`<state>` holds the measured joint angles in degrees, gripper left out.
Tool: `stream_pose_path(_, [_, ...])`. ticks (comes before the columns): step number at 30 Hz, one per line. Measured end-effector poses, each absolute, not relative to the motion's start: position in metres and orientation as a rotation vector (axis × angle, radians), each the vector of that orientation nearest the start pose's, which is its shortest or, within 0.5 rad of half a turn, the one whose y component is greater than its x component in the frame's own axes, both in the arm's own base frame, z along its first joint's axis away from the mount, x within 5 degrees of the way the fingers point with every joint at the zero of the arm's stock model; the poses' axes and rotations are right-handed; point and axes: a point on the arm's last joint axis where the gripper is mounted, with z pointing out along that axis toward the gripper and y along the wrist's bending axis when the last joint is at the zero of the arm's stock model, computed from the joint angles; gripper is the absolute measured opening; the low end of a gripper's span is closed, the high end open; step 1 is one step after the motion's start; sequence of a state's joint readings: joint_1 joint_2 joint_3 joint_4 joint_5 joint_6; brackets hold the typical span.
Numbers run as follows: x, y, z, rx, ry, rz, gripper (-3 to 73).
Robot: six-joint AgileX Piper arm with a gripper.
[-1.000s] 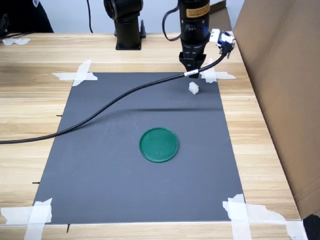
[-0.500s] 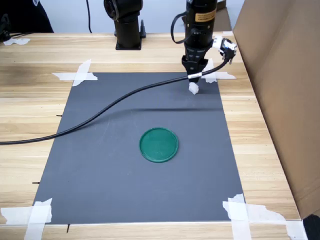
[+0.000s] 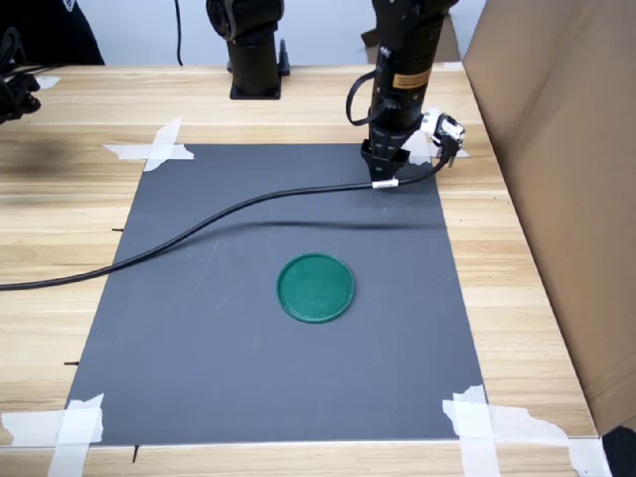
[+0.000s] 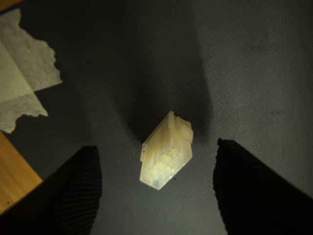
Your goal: Grasp a white terminal and put it in the green lid.
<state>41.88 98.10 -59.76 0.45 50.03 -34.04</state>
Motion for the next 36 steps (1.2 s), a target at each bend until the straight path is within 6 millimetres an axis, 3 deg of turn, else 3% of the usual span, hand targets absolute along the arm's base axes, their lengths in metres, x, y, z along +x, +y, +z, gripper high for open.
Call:
stream_pose_path(8, [0.235,0.211,0.174,-1.855,2.403,0.021,55.6])
stream_pose_path(14, [0.233,0.21,0.173,-1.843,2.437,0.02,47.4])
stream_pose_path(16, [0.233,0.209,0.173,-1.835,2.455,0.01,42.7])
stream_pose_path(24, [0.237,0.207,0.178,-1.824,2.414,-0.054,9.0])
stream_pose_path(30, [0.235,0.208,0.18,-1.841,2.396,-0.016,7.8])
stream_pose_path(36, [0.232,0.201,0.222,-1.823,2.34,-0.051,7.8])
